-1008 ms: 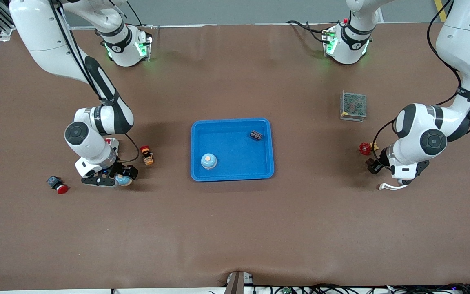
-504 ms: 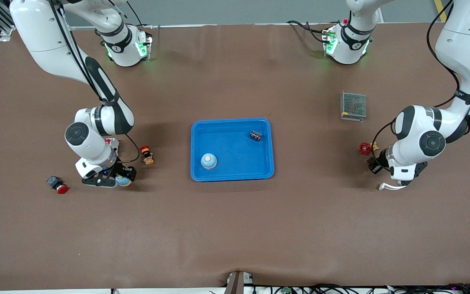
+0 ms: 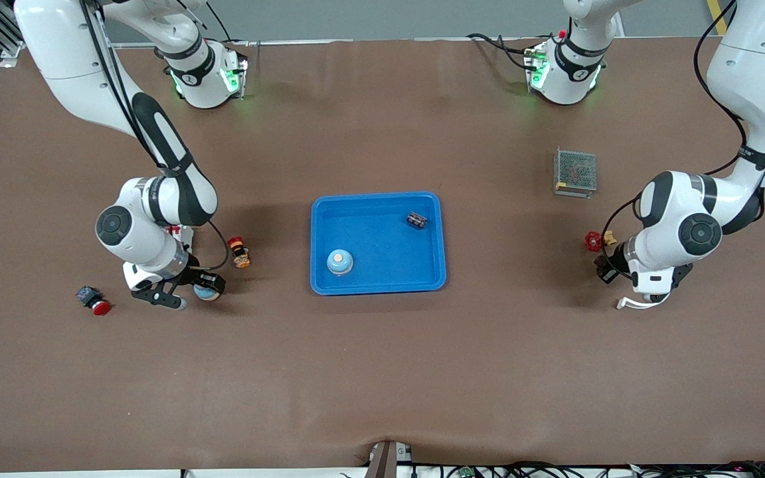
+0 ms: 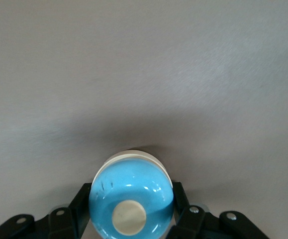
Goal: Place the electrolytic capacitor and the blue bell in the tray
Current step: 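Grasp the second bell with the right gripper while the left grasps the capacitor, then carry the bell and capacitor into the blue tray with both grippers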
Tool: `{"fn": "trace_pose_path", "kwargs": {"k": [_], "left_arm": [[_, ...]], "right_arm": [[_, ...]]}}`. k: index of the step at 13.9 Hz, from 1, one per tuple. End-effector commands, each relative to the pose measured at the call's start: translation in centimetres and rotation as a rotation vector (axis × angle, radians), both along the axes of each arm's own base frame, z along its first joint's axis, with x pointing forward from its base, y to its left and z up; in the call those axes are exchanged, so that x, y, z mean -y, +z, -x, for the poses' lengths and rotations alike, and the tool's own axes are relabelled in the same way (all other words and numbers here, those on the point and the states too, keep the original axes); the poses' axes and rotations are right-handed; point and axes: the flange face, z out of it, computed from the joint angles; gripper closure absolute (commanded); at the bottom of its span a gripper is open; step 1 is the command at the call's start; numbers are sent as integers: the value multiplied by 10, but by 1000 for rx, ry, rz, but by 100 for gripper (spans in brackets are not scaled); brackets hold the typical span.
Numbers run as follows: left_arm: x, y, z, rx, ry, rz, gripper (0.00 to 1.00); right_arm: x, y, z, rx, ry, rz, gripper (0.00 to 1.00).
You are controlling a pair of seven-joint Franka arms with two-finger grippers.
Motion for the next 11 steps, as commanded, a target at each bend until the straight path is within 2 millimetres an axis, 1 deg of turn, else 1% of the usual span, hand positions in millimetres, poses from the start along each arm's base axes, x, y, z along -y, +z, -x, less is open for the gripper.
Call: {"fn": "trace_pose_path", "kwargs": {"k": [1, 2, 3, 4, 7, 9, 10, 11], "left_arm": [[11, 21, -4, -1, 28, -28, 100], [15, 25, -6, -1, 40, -29, 100], [26, 28, -7, -1, 52, -27, 100], [31, 30, -7, -5, 68, -29, 100], [57, 45, -13, 1, 121, -25, 100], [77, 54, -16, -13, 159, -26, 100], [87, 56, -15, -13, 175, -23, 100], [95, 58, -14, -10, 194, -20, 100]], "right_arm": [[-22, 34, 3, -36, -116, -47, 100], [-31, 41, 5, -43, -149, -53, 100], [-44, 48, 8, -53, -183, -57, 100], [-52, 56, 10, -57, -232, -62, 100], [-89, 74, 24, -62, -343, -78, 100], [-124, 82, 41, -81, -401, -76, 100], [-137, 90, 47, -82, -428, -80, 100], [-155, 95, 58, -89, -446, -82, 100]]}}
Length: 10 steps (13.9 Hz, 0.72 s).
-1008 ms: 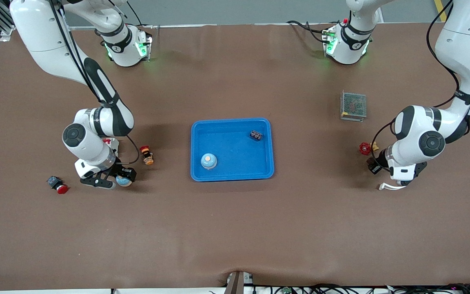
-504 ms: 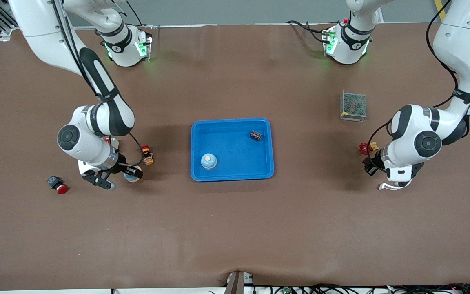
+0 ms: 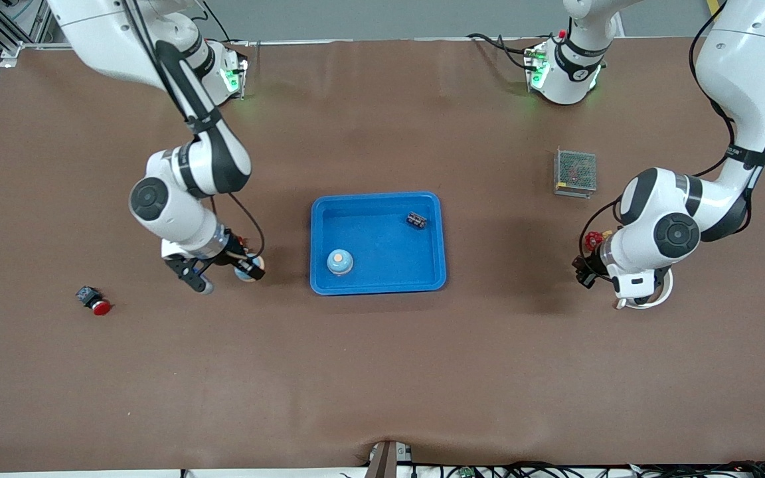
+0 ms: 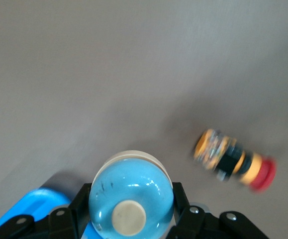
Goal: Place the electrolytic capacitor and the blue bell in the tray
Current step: 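Carry the bell and capacitor into the blue tray with both grippers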
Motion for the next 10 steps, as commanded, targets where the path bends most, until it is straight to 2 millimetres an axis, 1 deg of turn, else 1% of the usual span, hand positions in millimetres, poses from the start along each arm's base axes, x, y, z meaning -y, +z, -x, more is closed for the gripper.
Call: {"fn": "trace_pose_path", "kwargs": {"k": [1, 3, 5, 7, 8, 9, 10], "left_arm": [[24, 13, 2, 1, 51, 0, 100], [43, 18, 4, -3, 85, 28, 100], [74, 23, 9, 0, 116, 33, 100], [101, 26, 12, 7, 157, 27, 100], [117, 27, 13, 11, 178, 30, 100], [133, 31, 14, 15, 209, 36, 100], [154, 32, 17, 7, 225, 49, 100]], "right_arm": [[-36, 24, 33, -13, -67, -10, 100], [-73, 26, 52, -7, -84, 28, 100], [-102, 24, 70, 39, -111, 125, 100], [-121, 18, 86, 48, -131, 200, 100], [-132, 16, 94, 47, -128, 202, 100], [-138, 16, 99, 47, -137, 200, 100], [-144, 15, 103, 47, -151, 197, 100]]}}
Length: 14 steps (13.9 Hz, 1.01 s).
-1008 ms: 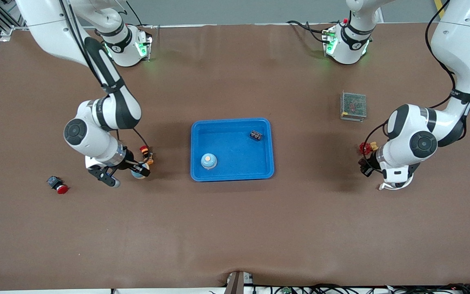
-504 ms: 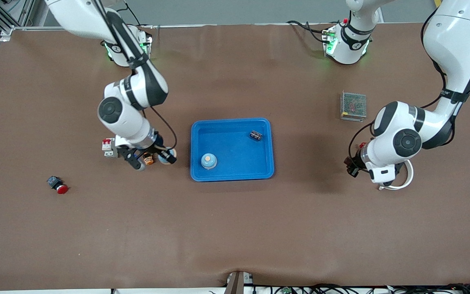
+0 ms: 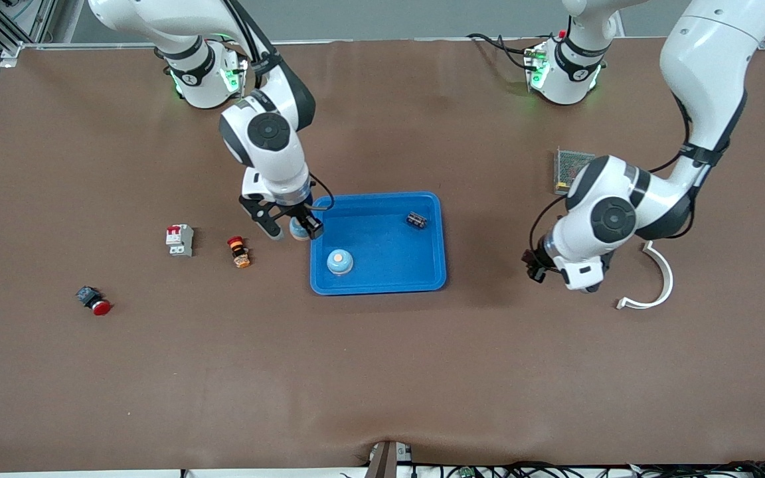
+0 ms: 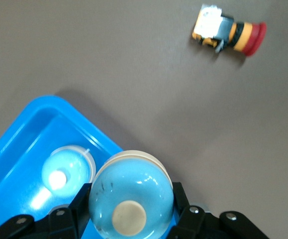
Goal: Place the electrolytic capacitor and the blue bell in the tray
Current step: 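Carry the bell and capacitor into the blue tray with both grippers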
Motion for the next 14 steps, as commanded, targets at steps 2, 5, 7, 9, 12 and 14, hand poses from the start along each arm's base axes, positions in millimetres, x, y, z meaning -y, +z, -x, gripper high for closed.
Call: {"fn": "trace_pose_path", "kwargs": {"k": [2, 5, 7, 9, 12, 14], "left_arm": [[58, 7, 1, -26, 94, 50, 100], [97, 4, 7, -36, 141, 63, 100], [122, -1, 8, -42, 170, 80, 100], [146, -2, 7, -43, 201, 97, 100], [178, -11, 21, -54, 181, 106, 100], [190, -14, 23, -35, 192, 134, 100]], "right_arm": [[-19, -3, 15, 22, -44, 3, 100], [-25, -15, 15, 29, -66, -12, 100], [-28, -32, 14, 40, -88, -33, 100], [-32, -46, 14, 46, -88, -49, 100], [-38, -63, 12, 36, -84, -44, 100], [-48, -69, 18, 28, -69, -39, 100]]}}
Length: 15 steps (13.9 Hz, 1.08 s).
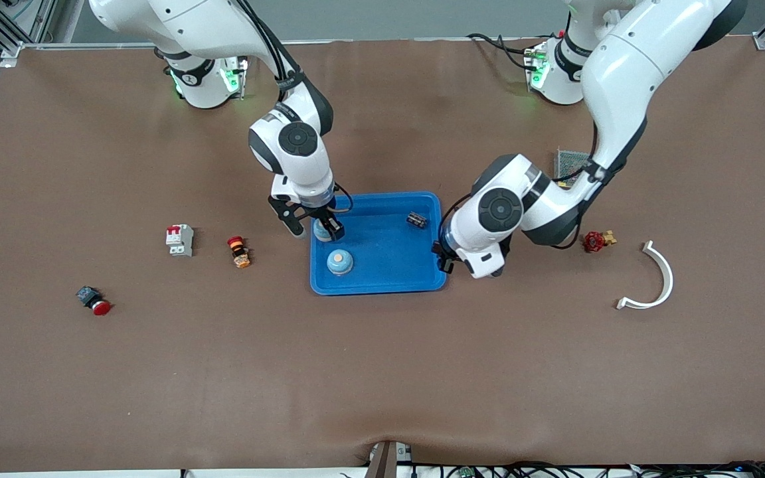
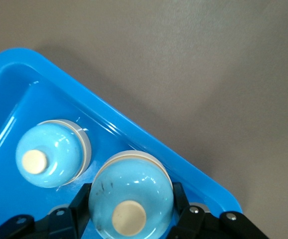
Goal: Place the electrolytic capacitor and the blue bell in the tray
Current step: 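Carry the bell and capacitor into the blue tray with both grippers, then open both grippers to release the bell and capacitor in the tray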
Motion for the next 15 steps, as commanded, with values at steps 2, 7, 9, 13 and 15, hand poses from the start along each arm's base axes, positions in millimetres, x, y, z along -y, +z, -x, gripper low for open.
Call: {"fn": "trace_pose_path", "kwargs": {"k": [2, 7, 9, 13, 15], "left_arm": [[25, -3, 0, 20, 15, 39, 100], [38, -28, 3, 27, 22, 51, 100], [42, -42, 6, 44, 21, 29, 100], [53, -57, 8, 62, 45, 24, 100], [54, -64, 11, 57, 40, 23, 100]], "right_arm": [[-22, -7, 8, 3, 5, 8, 100], [-34, -15, 18, -4, 10, 12, 100], [-34, -19, 18, -5, 10, 12, 100], [-36, -25, 15, -8, 10, 16, 100], [-37, -26, 14, -9, 10, 17, 100]]}}
